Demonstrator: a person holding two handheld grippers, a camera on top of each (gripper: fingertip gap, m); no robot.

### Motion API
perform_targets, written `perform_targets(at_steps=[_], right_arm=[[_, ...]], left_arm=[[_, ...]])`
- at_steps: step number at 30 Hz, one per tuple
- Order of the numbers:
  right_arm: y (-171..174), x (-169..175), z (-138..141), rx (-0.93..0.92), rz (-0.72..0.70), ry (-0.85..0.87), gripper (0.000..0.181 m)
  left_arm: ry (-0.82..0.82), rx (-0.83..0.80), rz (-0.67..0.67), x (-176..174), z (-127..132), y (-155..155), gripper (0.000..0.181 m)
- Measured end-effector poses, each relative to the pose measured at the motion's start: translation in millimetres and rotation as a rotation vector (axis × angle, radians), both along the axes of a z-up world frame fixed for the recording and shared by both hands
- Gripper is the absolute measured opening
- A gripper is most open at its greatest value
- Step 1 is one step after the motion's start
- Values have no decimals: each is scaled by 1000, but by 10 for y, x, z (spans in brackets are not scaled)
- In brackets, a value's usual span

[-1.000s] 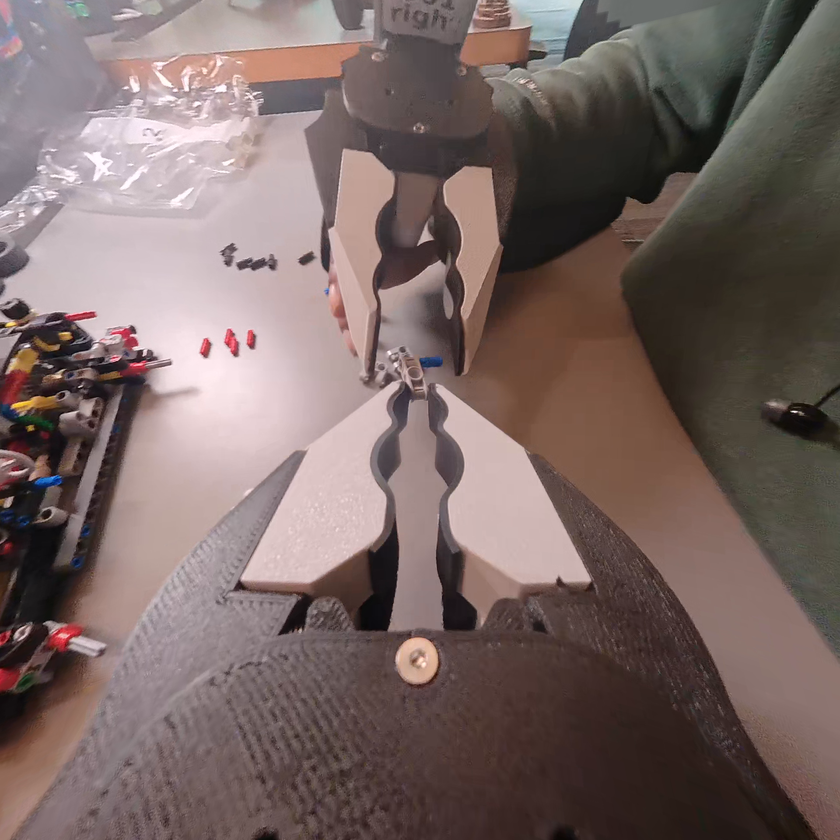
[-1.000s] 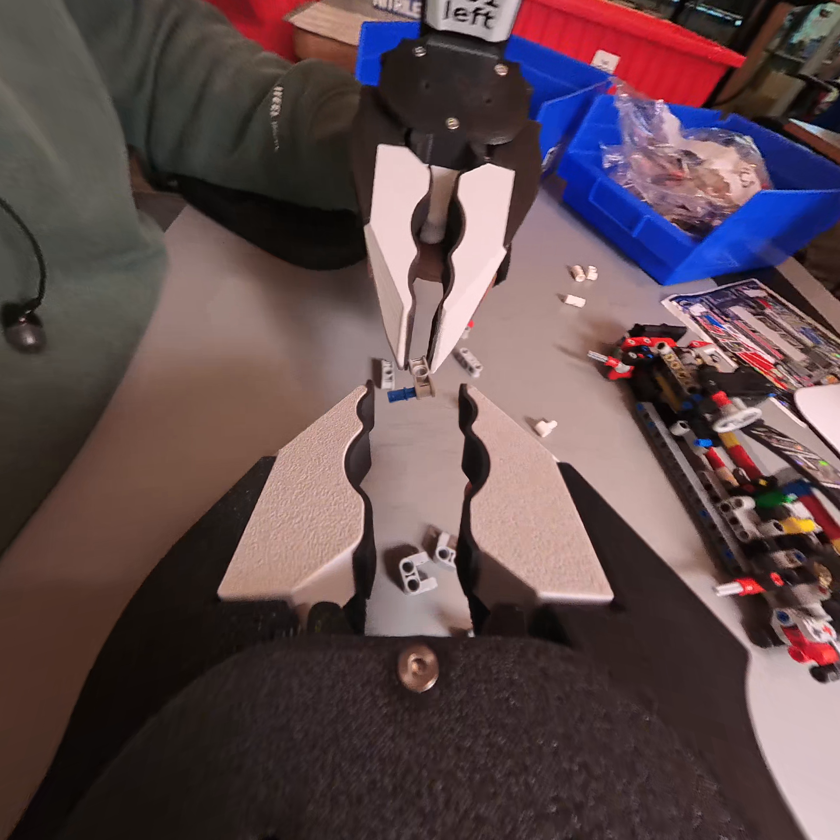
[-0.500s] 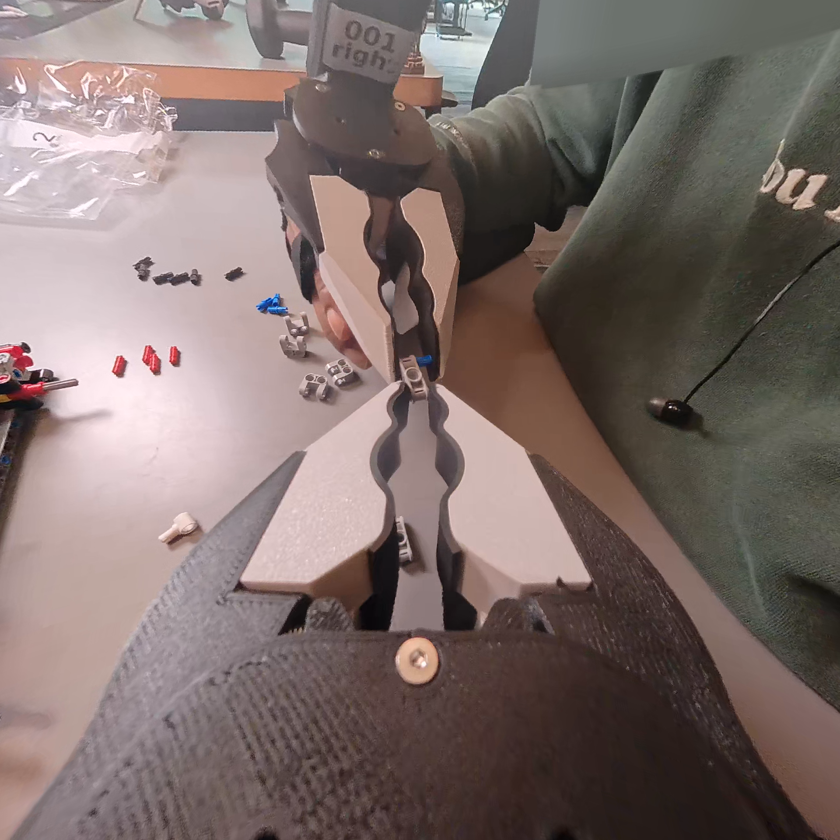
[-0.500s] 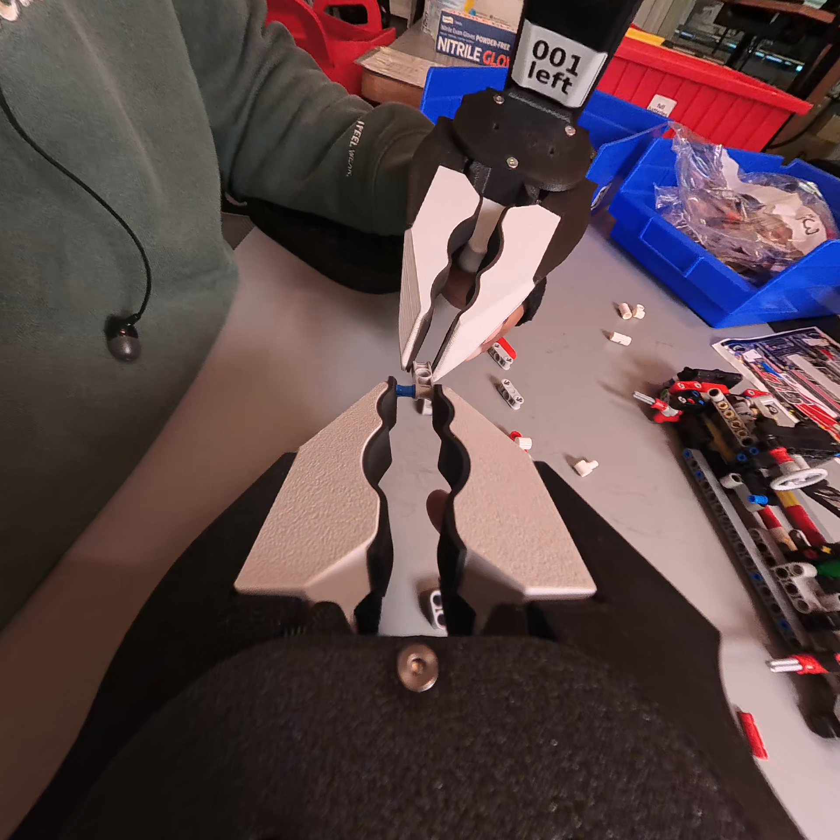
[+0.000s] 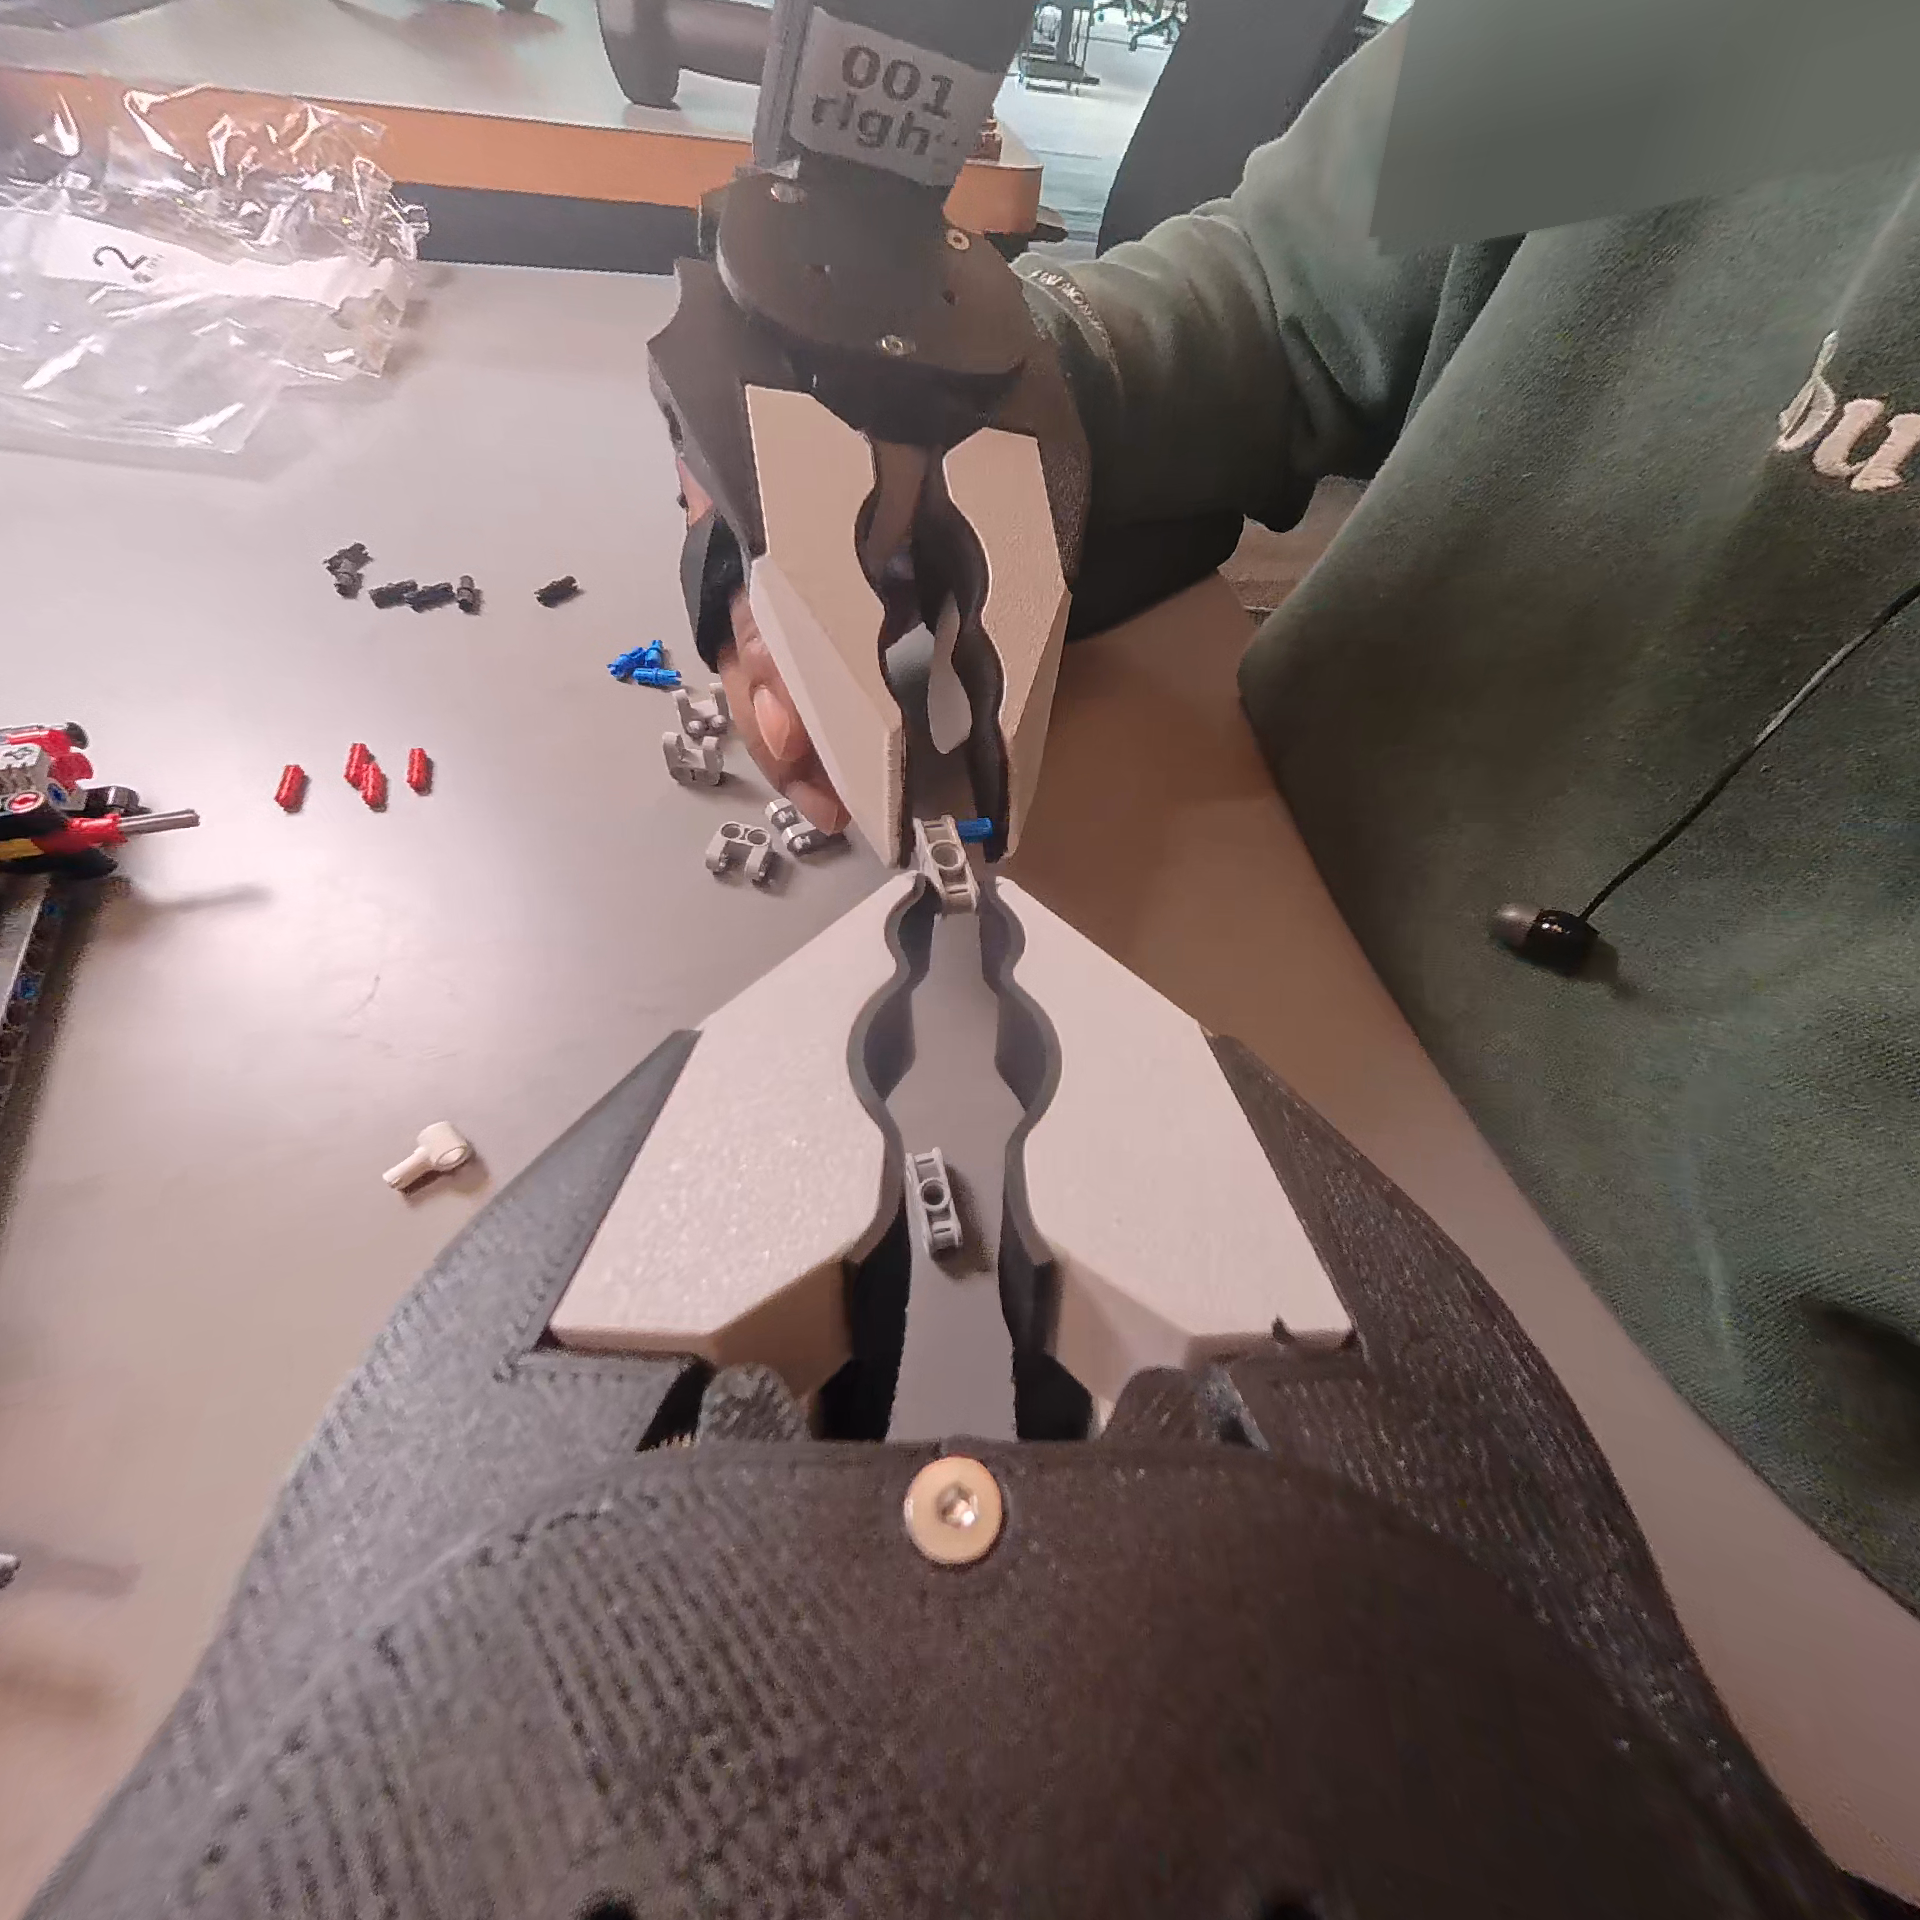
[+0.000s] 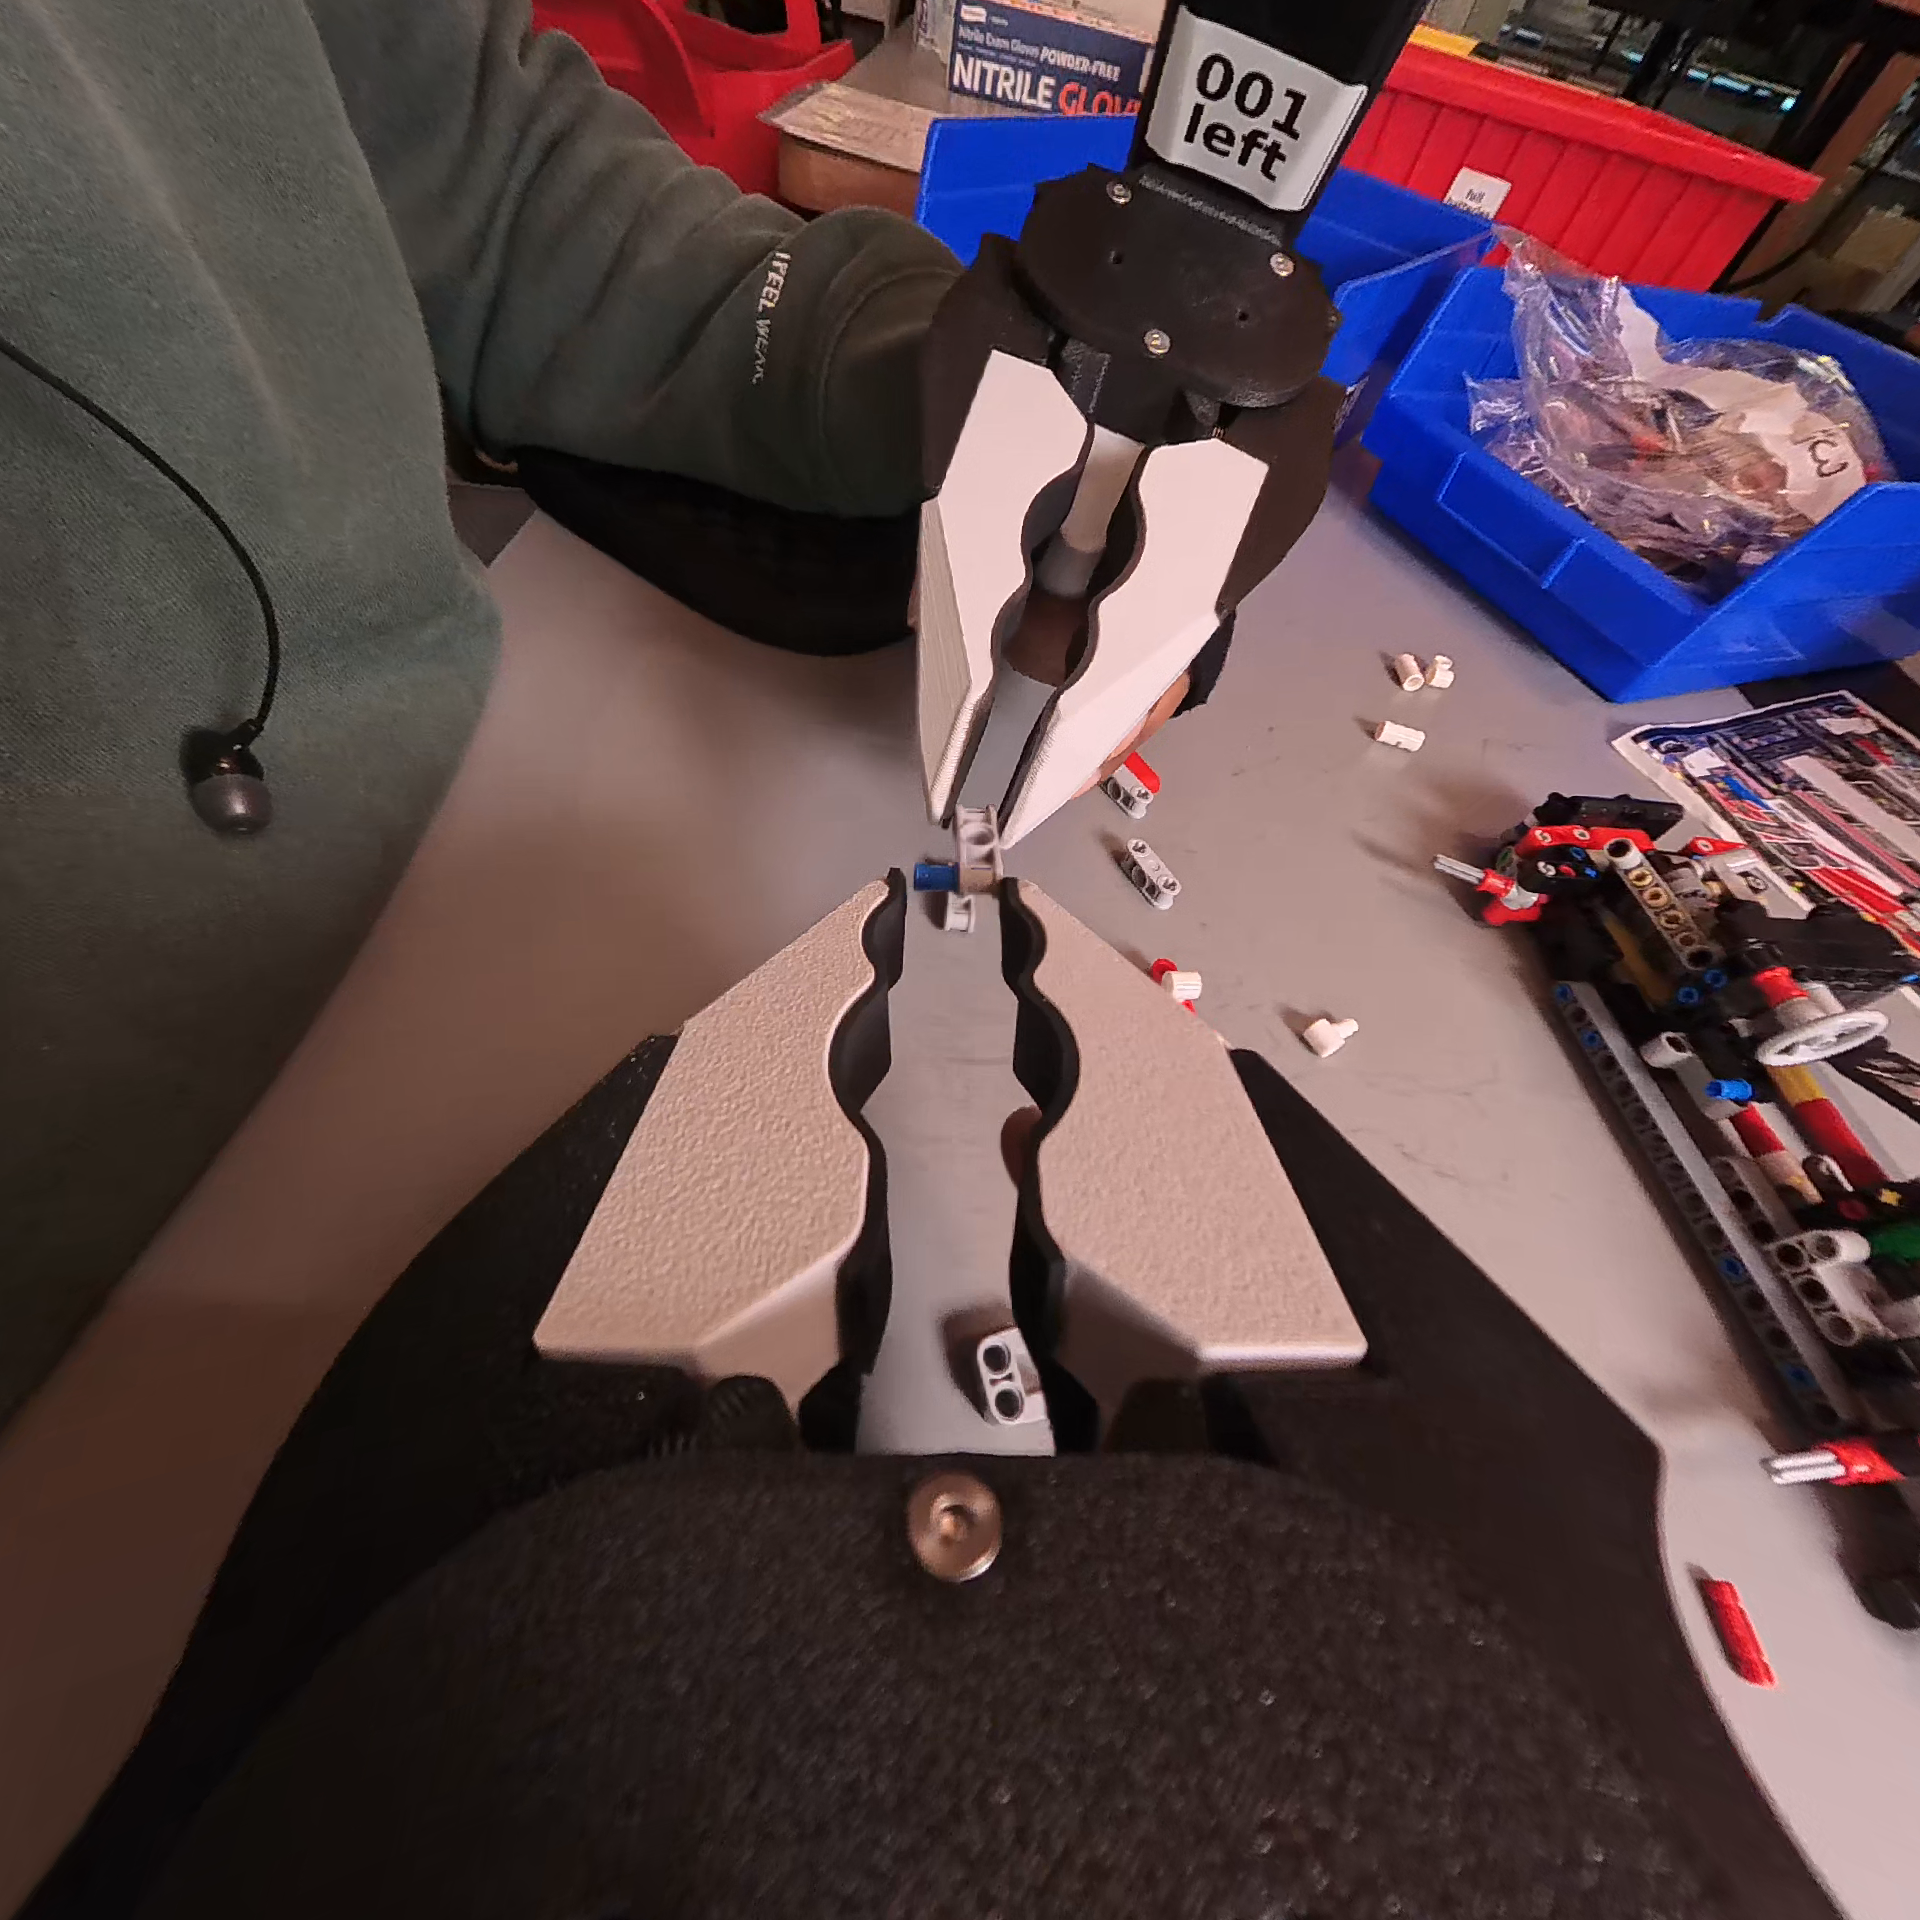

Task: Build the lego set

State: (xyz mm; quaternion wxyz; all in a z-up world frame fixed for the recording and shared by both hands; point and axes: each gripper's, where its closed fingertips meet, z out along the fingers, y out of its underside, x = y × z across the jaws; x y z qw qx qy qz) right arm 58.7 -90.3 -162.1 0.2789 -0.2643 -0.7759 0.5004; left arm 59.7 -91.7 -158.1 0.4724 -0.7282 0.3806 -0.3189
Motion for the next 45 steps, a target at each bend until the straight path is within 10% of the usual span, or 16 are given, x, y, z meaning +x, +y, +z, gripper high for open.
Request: perform_targets(at_steps=[11,25,45], right_arm=[[60,-76,152,-108,-50,6,14],[-161,99,-58,227,87,58,14],[-155,97,99,176,72,125,14]], left_arm=[[-110,33,56,-131,186,69,10],[-322,-459,-90,130,-23,-94,6],[-460,-519,-94,137,109,-73,6]])
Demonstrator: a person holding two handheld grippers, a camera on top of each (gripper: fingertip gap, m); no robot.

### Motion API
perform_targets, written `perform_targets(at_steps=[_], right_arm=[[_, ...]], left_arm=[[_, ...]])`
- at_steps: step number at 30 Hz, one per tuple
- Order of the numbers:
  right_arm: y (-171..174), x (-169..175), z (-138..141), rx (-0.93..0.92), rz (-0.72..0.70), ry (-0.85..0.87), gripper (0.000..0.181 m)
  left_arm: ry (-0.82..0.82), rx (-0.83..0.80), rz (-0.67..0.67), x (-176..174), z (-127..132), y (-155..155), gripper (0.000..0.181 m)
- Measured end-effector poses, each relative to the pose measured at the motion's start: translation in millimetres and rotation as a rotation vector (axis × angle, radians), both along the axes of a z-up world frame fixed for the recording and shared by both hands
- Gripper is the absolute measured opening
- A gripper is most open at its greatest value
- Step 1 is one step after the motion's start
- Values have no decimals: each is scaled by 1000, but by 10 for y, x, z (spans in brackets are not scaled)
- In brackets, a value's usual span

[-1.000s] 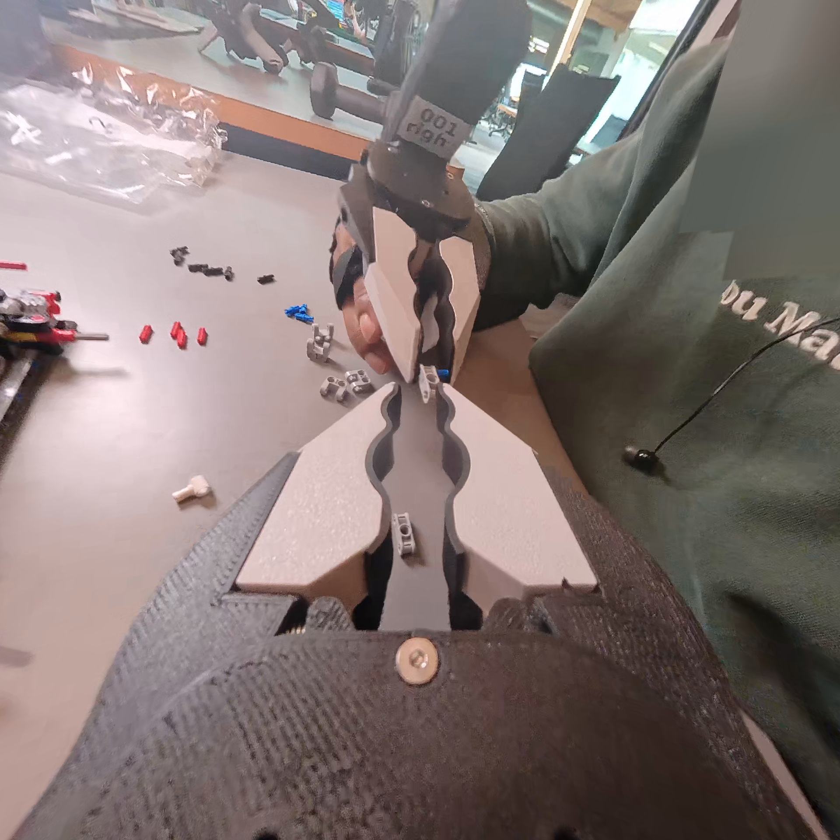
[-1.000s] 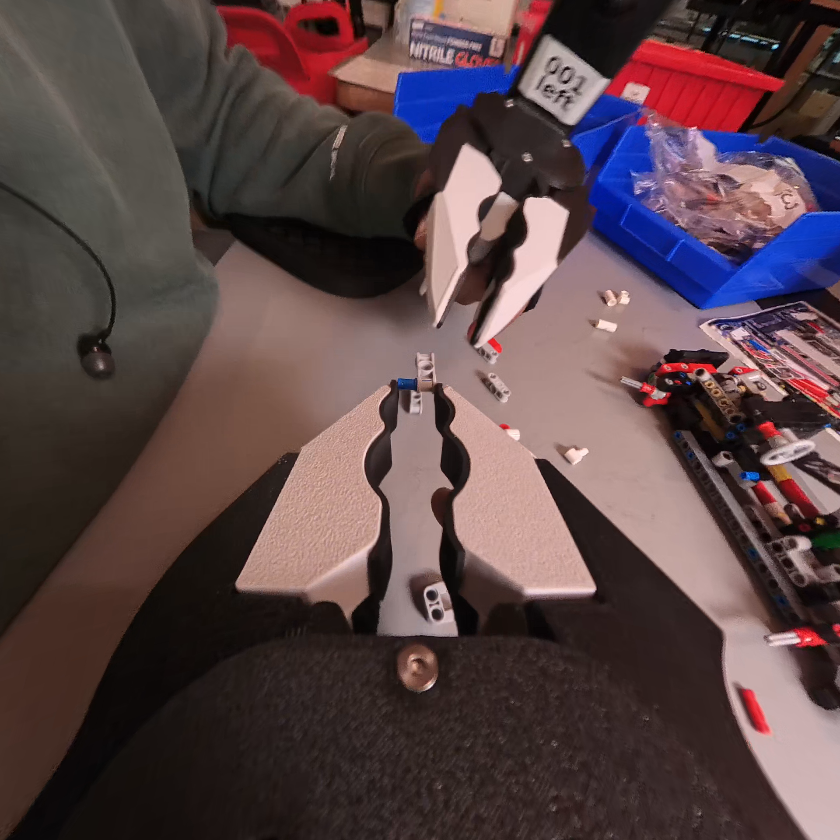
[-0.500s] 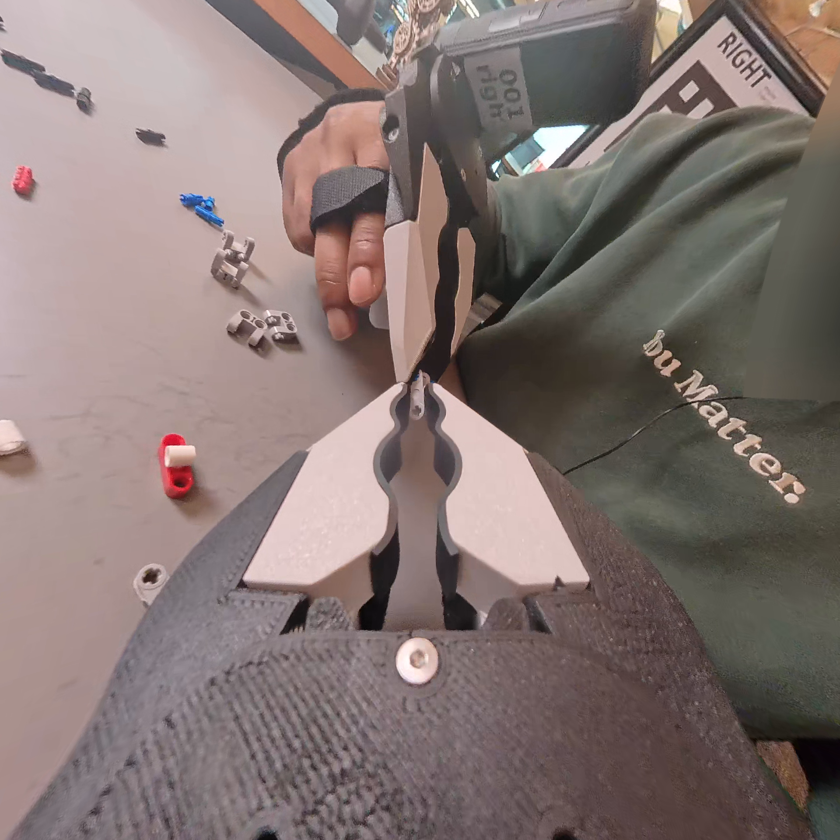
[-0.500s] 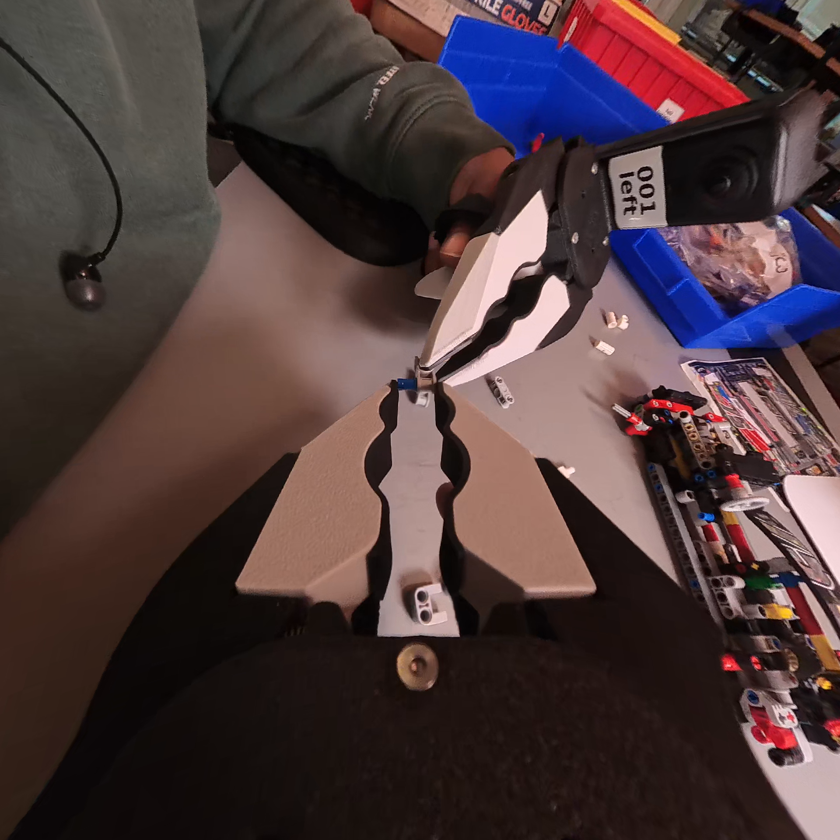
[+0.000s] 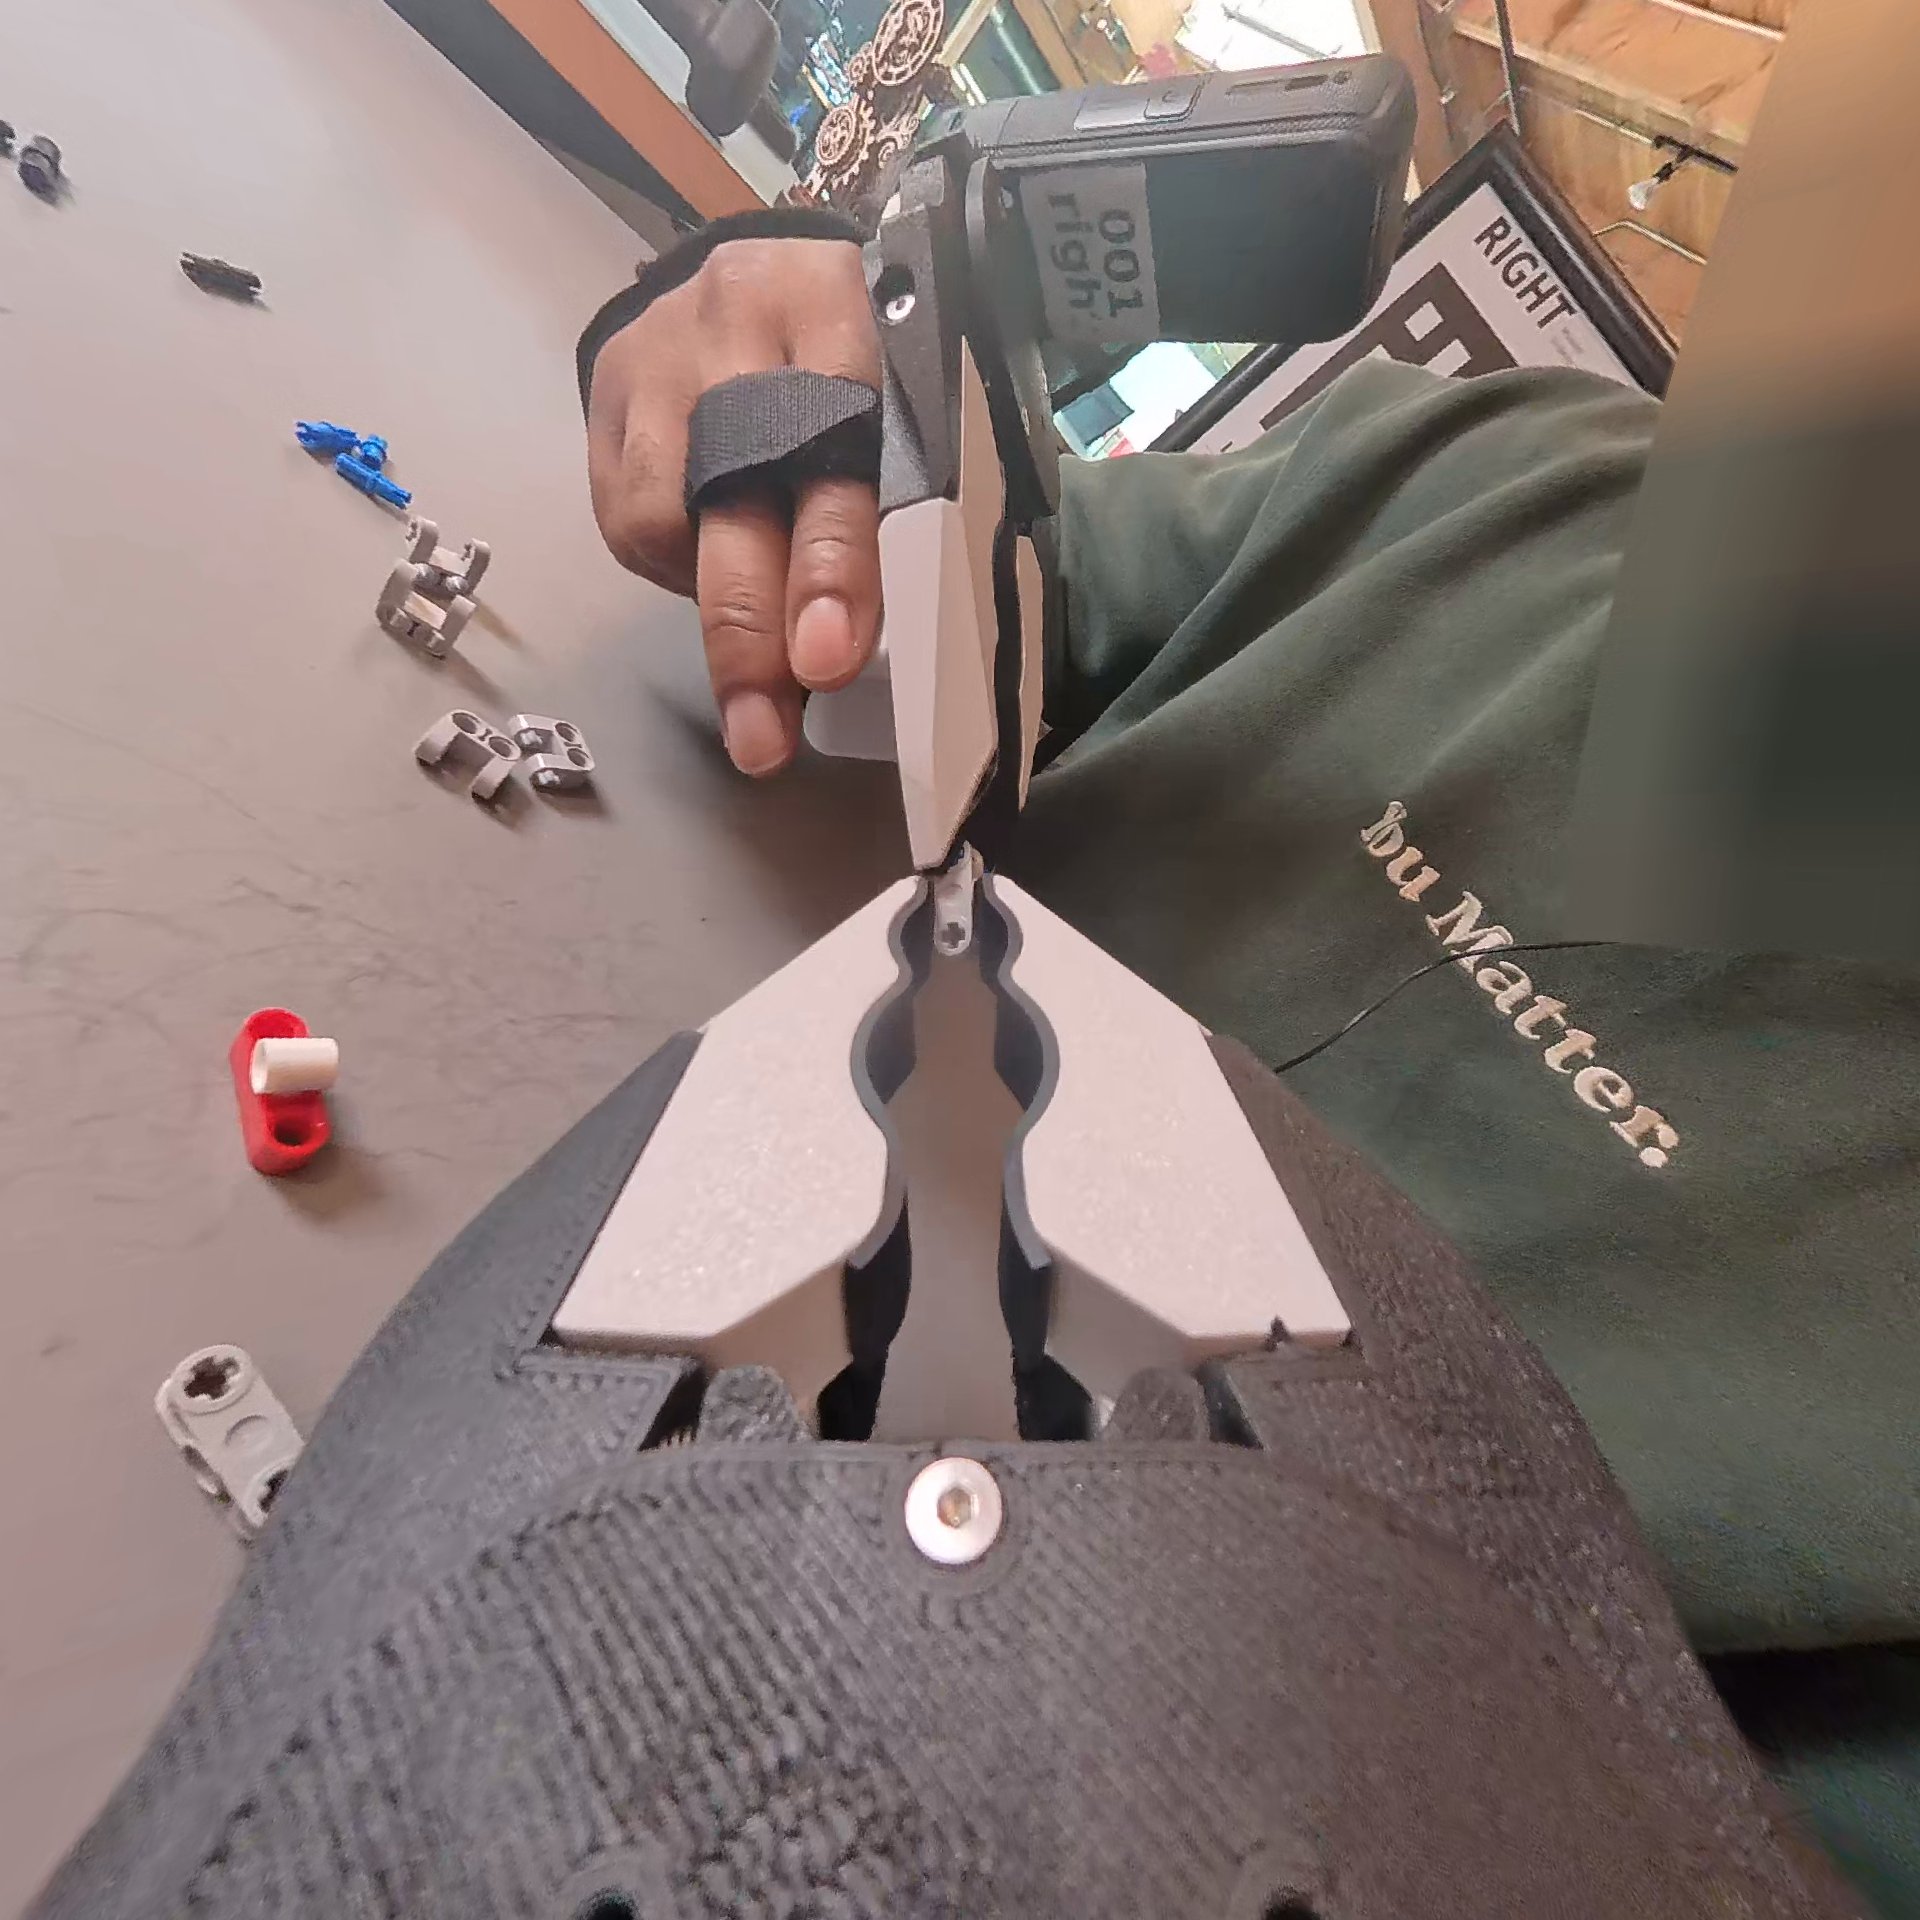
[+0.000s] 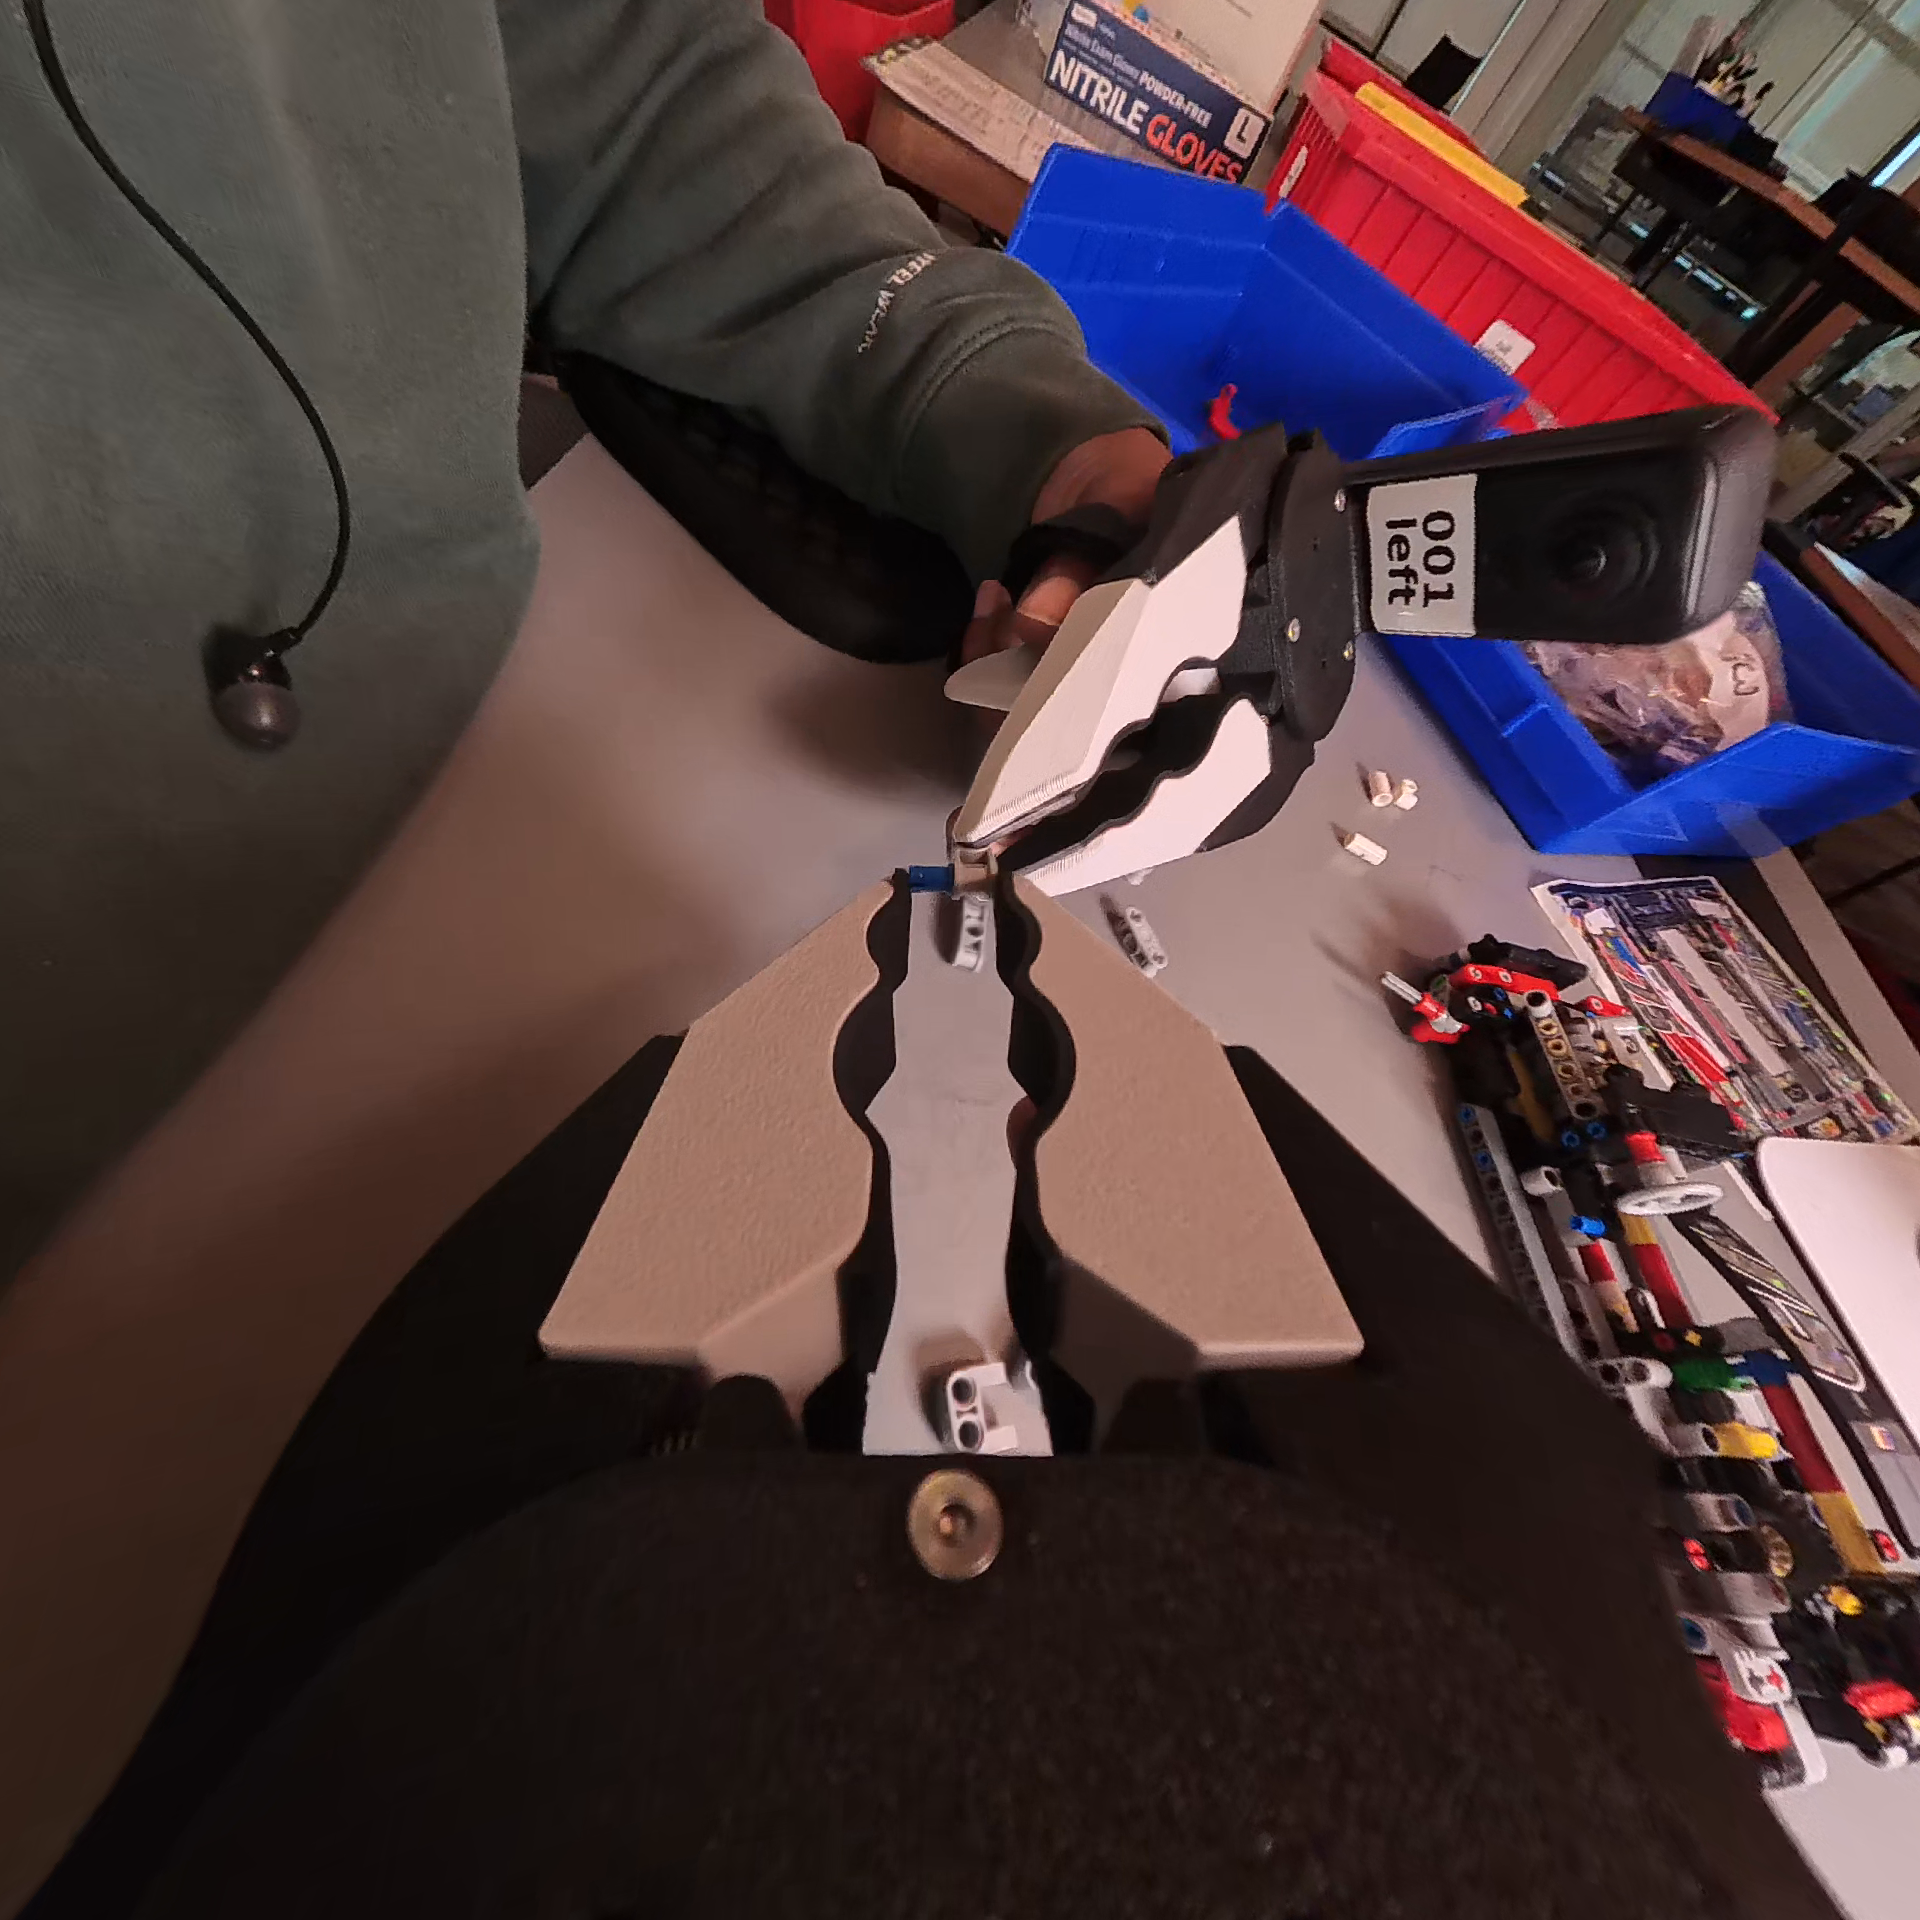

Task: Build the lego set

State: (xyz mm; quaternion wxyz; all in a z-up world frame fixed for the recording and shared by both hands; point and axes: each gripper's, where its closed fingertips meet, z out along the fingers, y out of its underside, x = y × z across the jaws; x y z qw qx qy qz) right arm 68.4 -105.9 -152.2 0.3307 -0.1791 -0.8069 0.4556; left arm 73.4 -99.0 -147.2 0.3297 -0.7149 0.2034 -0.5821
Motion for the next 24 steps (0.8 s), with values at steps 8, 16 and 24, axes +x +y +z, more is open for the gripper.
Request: perform_targets(at_steps=[8,16,24], right_arm=[[509,-262,388,-145,-270,171,21],[565,-366,501,-86,-380,289,12],[459,-296,395,-11,-294,245,7]], left_arm=[[-184,153,392,-381,423,456,5],[-229,131,461,-346,465,516,4],[-228,50,322,-264,350,402,4]])
